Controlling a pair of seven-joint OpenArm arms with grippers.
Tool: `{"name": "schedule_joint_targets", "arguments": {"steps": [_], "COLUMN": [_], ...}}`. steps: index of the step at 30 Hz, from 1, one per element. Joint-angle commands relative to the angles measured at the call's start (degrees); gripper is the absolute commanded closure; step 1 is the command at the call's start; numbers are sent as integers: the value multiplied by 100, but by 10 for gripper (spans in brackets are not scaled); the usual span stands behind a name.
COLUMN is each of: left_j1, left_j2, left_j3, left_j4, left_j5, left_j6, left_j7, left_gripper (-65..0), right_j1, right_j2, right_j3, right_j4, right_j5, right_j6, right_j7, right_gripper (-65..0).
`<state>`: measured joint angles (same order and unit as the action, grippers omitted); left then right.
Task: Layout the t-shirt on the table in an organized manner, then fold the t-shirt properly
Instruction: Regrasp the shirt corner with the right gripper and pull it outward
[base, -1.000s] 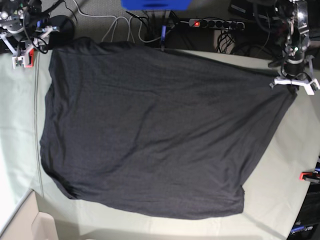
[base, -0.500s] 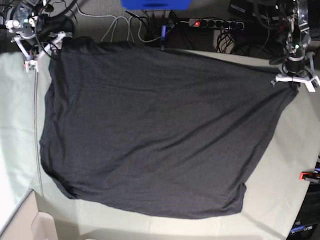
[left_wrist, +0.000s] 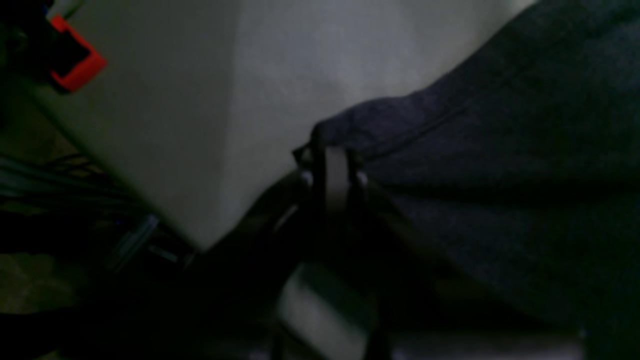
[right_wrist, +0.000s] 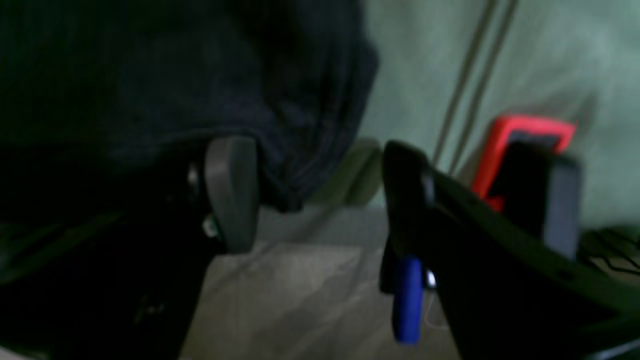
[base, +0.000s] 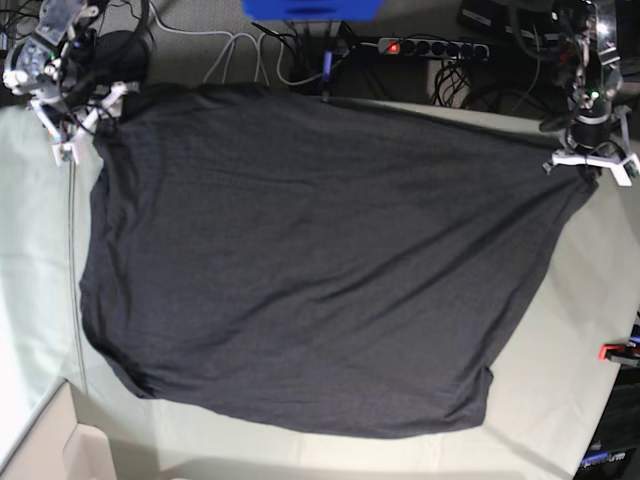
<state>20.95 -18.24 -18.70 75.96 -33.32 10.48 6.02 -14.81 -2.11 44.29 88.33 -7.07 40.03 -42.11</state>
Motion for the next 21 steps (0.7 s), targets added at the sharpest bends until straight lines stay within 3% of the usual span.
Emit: {"name": "schedule_joint_targets", "arguments": {"steps": [1, 5, 15, 21], "left_j1": [2, 2, -86, -86], "left_j2": [-97, -97, -88, -88], "left_j3": [-60, -69, -69, -69], "left_j4": [74, 74, 74, 83], "left_j5": [40, 40, -4, -13], "left_j6": [20, 20, 29, 29], "left_j7": [-149, -149, -149, -149], "left_gripper": [0, 0, 0, 0], "right_j1": [70, 369, 1353, 1485], "right_j2": [92, 277, 892, 1050], "right_j3": [15, 6, 6, 6], "right_j4": [-29, -390, -1559, -1049], "right_j5": [26, 26, 17, 17], "right_j6": [-3, -3, -3, -3], "right_j7": [66, 66, 74, 48], "right_gripper": [-368, -317, -323, -322]}}
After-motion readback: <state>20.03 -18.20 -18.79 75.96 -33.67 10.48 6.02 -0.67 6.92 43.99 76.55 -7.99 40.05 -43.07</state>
